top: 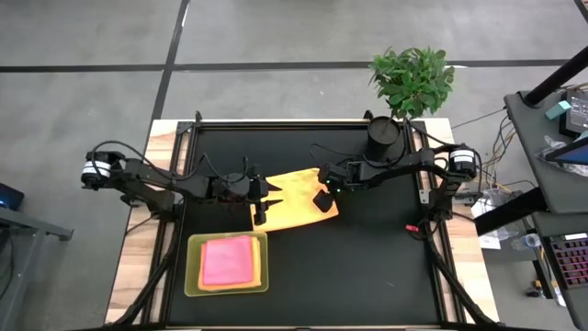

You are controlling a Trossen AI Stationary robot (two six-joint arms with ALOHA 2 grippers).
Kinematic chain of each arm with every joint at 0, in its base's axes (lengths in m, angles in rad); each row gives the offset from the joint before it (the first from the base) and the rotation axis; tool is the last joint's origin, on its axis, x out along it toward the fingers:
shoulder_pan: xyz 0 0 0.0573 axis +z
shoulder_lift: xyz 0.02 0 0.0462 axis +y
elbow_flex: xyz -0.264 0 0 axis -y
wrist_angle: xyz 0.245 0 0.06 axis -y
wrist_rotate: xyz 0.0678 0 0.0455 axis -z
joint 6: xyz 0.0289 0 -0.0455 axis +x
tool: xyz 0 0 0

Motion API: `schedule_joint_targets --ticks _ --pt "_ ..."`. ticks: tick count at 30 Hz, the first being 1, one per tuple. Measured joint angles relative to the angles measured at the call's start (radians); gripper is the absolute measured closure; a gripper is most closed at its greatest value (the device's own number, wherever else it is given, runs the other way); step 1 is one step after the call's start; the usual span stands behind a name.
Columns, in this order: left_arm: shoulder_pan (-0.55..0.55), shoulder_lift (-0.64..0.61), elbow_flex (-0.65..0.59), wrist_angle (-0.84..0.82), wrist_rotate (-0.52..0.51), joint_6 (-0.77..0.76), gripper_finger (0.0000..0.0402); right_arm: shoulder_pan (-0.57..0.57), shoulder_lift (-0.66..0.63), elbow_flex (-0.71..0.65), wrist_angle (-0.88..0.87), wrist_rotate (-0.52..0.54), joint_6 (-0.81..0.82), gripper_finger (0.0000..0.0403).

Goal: Fold microfiber towels
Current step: Fold the orange microfiber towel

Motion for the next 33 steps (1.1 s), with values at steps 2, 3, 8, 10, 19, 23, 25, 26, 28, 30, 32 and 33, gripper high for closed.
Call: schedule_joint_targets --ticks 2,3,8,10,19,23,25,26,28,30,32,33 --pt "0.0 0.0 0.0 0.0 0.0 0.0 0.0254 0.0 0.0 0.0 0.008 -0.001 -0.006 0.0159" --pt "0.0 0.0 0.0 0.0 0.0 0.0 0.0254 0.0 0.0 0.0 0.008 -0.001 -0.007 0.0162" --pt "0.0 0.0 0.0 0.0 0.0 -0.002 0.0254 0.0 0.0 0.0 0.013 0.0 -0.009 0.0185" --pt "0.0 0.001 0.0 0.0 0.0 -0.002 0.0254 0.0 0.001 0.0 0.02 0.0 -0.016 0.0191" --pt "0.0 0.002 0.0 0.0 0.0 -0.002 0.0254 0.0 0.04 0.002 0.088 0.007 -0.036 0.0197" --pt "0.0 0.002 -0.002 0.0 0.0 -0.002 0.0254 0.0 0.046 0.002 0.11 0.008 -0.026 0.0229" --pt "0.0 0.002 -0.002 0.0 0.0 -0.002 0.0254 0.0 0.046 0.001 0.116 0.006 -0.026 0.0265" --pt "0.0 0.002 -0.003 0.0 0.0 -0.002 0.0254 0.0 0.046 0.001 0.115 0.004 -0.032 0.0285" --pt "0.0 0.002 -0.003 -0.016 0.0 -0.002 0.0254 0.0 0.046 0.001 0.11 0.0 -0.051 0.0327" --pt "0.0 0.002 -0.003 -0.078 0.0 0.0 0.0254 0.002 0.037 0.001 0.089 -0.005 -0.068 0.0365" --pt "0.007 0.0 -0.003 -0.171 0.001 0.004 0.0254 0.002 0.015 -0.001 0.044 -0.004 -0.085 0.0386" --pt "0.015 0.0 -0.003 -0.213 0.001 0.004 0.0254 0.002 0.003 -0.002 0.025 -0.003 -0.088 0.0387"
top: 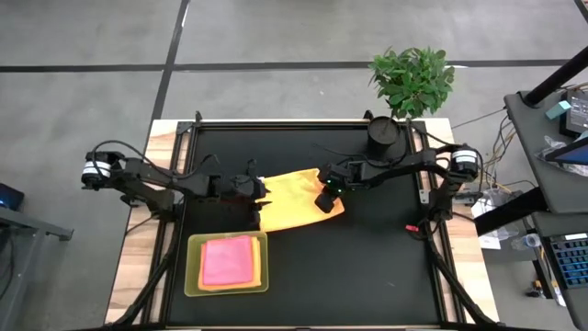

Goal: Fold microfiber towels
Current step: Fold the orange microfiber towel

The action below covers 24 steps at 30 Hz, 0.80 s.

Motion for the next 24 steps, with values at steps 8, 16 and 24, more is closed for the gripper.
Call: schedule_joint_targets --ticks 8,16,24 --pt "0.086 0.105 0.005 0.033 0.008 -0.055 0.0254 -0.003 -0.141 0.002 -0.143 0.016 -0.008 0.039" --pt "0.125 0.265 0.045 0.093 0.01 -0.055 0.0254 -0.005 -0.293 0.003 -0.391 0.128 0.047 0.039" --pt "0.128 0.359 0.06 0.223 0.03 -0.055 0.0254 0.0 -0.284 0.009 -0.274 0.105 0.091 0.039"
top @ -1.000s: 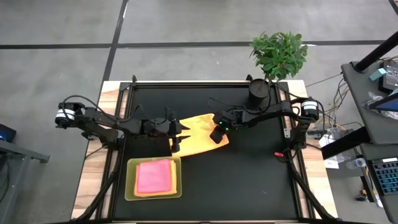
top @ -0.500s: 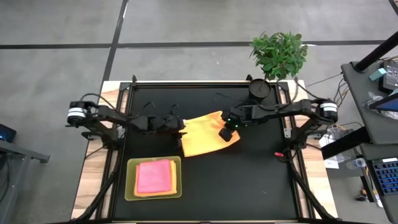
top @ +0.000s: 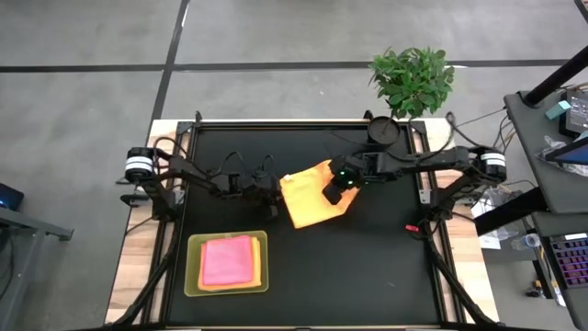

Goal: Fold microfiber towels
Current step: Fold the orange microfiber towel

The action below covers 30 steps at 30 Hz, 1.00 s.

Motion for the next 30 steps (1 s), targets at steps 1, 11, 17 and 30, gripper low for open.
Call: schedule_joint_targets --ticks 1,11,17,30 --pt "0.0 0.009 0.002 -0.002 0.003 0.0 0.0254 0.0 0.02 0.001 0.037 -0.028 0.0 0.039" --pt "0.0 0.046 0.027 0.005 0.01 -0.002 0.0254 0.014 0.268 0.114 0.269 -0.196 -0.043 0.039" --pt "0.0 0.04 0.025 -0.003 0.011 -0.002 0.0254 0.016 0.384 0.223 0.249 -0.195 -0.073 0.038" --pt "0.0 0.04 0.023 0.0 0.011 -0.002 0.0254 0.04 0.41 0.275 0.227 -0.195 -0.081 0.024"
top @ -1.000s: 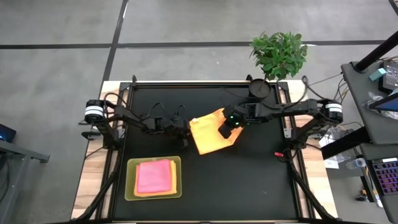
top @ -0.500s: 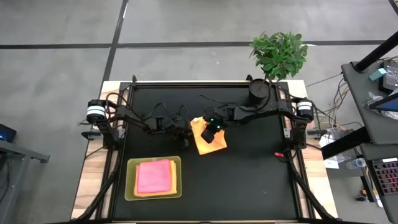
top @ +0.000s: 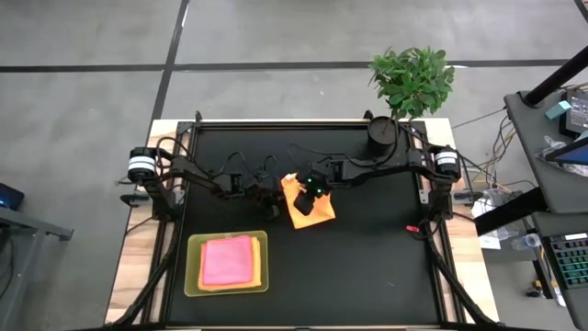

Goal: Fold microfiber towels
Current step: Fold the orange microfiber towel

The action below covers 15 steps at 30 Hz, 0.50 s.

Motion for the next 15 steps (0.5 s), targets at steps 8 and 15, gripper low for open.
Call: schedule_joint_targets --ticks 8,15 --pt "0.0 0.0 0.0 0.009 0.0 0.0 0.0254 0.024 -0.003 0.0 0.01 0.004 0.004 0.0201" --pt "0.0 0.0 0.005 0.01 0.002 0.0 0.0254 0.034 -0.003 0.014 0.008 -0.034 -0.048 0.02"
